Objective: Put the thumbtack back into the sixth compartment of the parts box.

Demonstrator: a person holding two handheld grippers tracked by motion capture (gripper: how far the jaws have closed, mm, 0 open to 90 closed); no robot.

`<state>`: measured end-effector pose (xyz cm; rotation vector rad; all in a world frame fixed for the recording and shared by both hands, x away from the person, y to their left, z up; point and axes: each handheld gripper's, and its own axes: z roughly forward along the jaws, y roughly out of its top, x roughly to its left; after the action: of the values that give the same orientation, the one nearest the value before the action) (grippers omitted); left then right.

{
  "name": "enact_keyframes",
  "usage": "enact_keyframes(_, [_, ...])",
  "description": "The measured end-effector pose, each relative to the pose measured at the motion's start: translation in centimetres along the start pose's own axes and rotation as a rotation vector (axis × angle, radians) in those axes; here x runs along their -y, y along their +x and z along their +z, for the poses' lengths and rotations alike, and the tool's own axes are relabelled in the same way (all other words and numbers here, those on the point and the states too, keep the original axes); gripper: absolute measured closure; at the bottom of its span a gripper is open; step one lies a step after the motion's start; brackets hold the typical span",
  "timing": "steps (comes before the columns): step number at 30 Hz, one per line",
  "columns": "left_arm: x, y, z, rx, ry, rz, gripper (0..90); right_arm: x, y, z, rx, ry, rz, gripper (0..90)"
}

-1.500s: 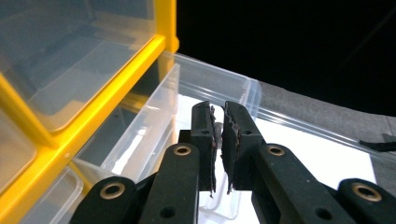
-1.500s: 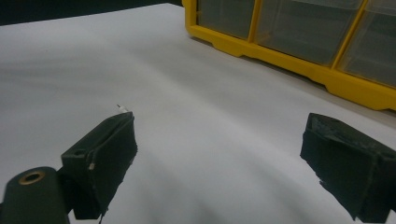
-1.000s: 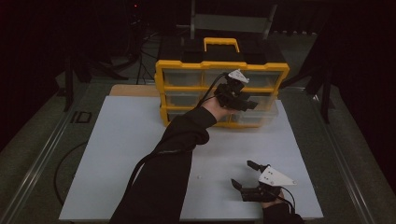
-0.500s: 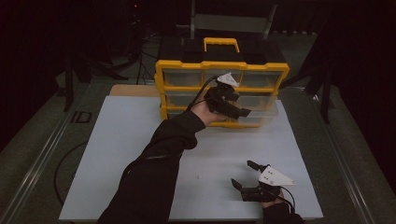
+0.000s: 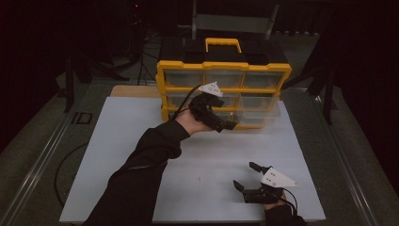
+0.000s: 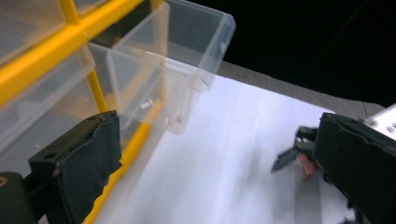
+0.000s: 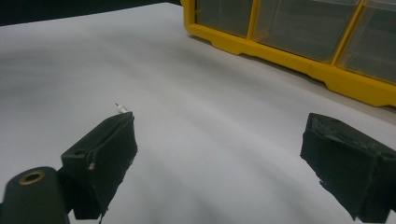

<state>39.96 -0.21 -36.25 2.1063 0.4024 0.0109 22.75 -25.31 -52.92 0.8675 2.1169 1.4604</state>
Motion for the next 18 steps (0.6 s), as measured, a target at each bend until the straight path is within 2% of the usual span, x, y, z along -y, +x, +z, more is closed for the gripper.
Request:
enact_keyframes(10, [3.3, -1.4, -1.9, 0.013, 0.02, 0.021, 2.1, -0.1, 0.1, 0.0, 0.004, 0.007, -0.008, 10.0])
enact_keyframes(17, [6.7, -2.3, -2.5, 0.025, 0.046, 0.013, 2.5, -0.1, 0.2, 0.0, 0.007, 0.01, -0.022, 10.0])
enact_keyframes(18, [7.3, -2.5, -2.5, 0.04, 0.047, 0.005, 2.7, -0.1, 0.2, 0.1, 0.008, 0.011, -0.023, 10.1])
